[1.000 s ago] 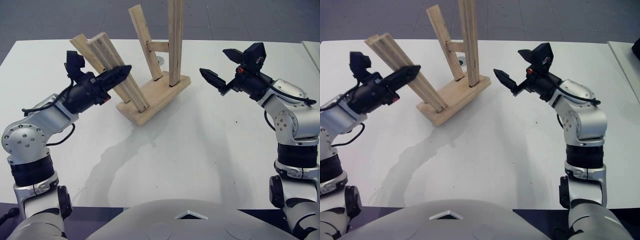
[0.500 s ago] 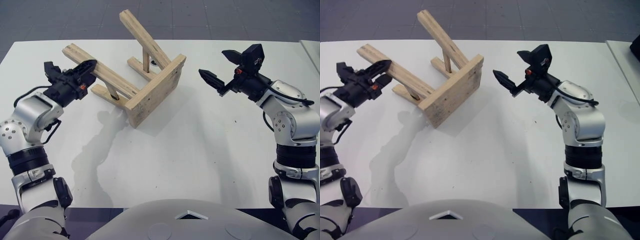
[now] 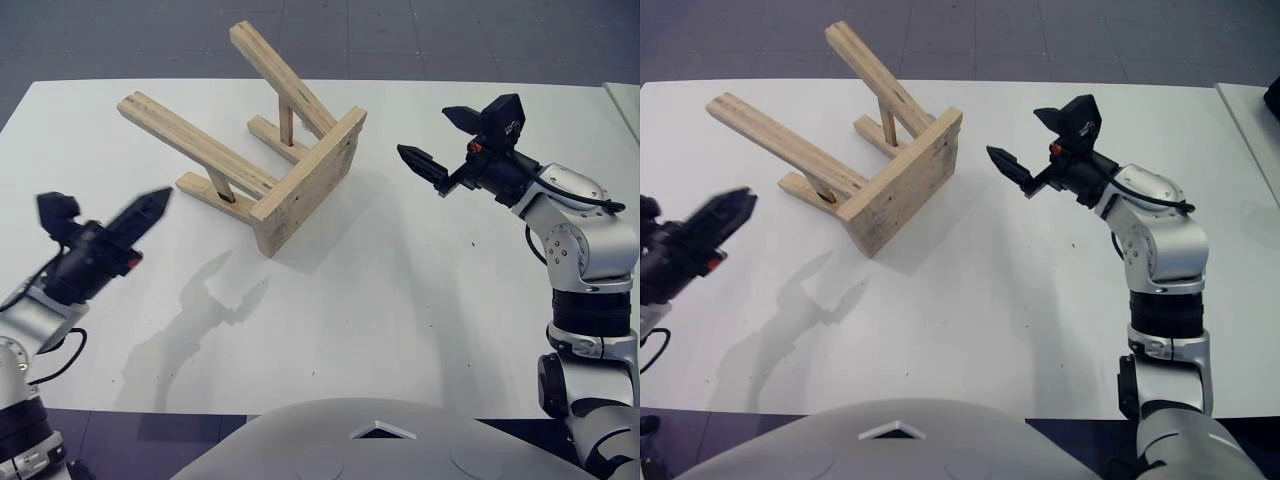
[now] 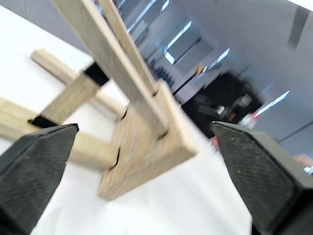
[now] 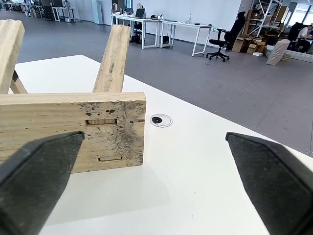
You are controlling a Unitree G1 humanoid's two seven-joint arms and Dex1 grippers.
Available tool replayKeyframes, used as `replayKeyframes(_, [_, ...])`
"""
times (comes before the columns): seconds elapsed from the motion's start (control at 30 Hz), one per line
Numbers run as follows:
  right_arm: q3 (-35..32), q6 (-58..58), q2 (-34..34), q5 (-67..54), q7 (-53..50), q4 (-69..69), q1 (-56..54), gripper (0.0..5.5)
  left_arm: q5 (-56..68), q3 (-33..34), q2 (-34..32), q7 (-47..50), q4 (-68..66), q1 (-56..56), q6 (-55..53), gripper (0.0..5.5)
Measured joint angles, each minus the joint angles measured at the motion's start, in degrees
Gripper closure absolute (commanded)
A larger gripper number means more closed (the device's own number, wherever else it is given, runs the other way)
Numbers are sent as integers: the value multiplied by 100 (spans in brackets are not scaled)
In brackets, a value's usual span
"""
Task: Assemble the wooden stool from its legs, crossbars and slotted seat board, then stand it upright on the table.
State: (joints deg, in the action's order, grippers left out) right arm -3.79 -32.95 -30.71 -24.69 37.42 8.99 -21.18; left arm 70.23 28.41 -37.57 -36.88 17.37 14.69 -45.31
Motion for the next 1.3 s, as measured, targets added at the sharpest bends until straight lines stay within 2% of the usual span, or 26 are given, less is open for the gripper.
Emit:
replayKeyframes(0.23, [4, -17, 0, 3, 15, -5, 1, 10, -3331, -1813, 374, -222, 890, 501, 2439, 12])
replayKeyframes(0.33, [11, -31, 0, 13, 18, -6, 2, 10, -4174, -2365, 551, -199, 1004, 547, 3054, 12])
replayKeyframes(0.5, [90, -33, 13, 31, 30, -13, 4, 10, -5045, -2688, 848, 289, 714, 174, 3448, 91])
replayKeyframes(0.77, [174, -15, 26, 53, 83, -77, 41, 10, -5045, -3009, 1169, 106, 259, -244, 3491, 232])
replayKeyframes(0.9, [168, 124, -43, 48, 367, -227, 139, 10, -4650, -2939, 1028, -419, -77, -674, 3243, 293])
replayKeyframes(1.07, [164, 626, -348, 64, 1215, -807, 545, 10, -4530, -2854, 678, -1206, -1089, -1642, 3156, 368])
replayKeyframes(1.17, [135, 1250, -347, 84, 1559, -1242, 717, 10, -4421, -2796, 486, -1842, -1517, -1908, 3179, 392])
replayKeyframes(1.3, [7, 1550, -341, -31, 1911, -1440, 853, 10, -4011, -2821, 174, -3362, -1751, -1952, 3232, 393])
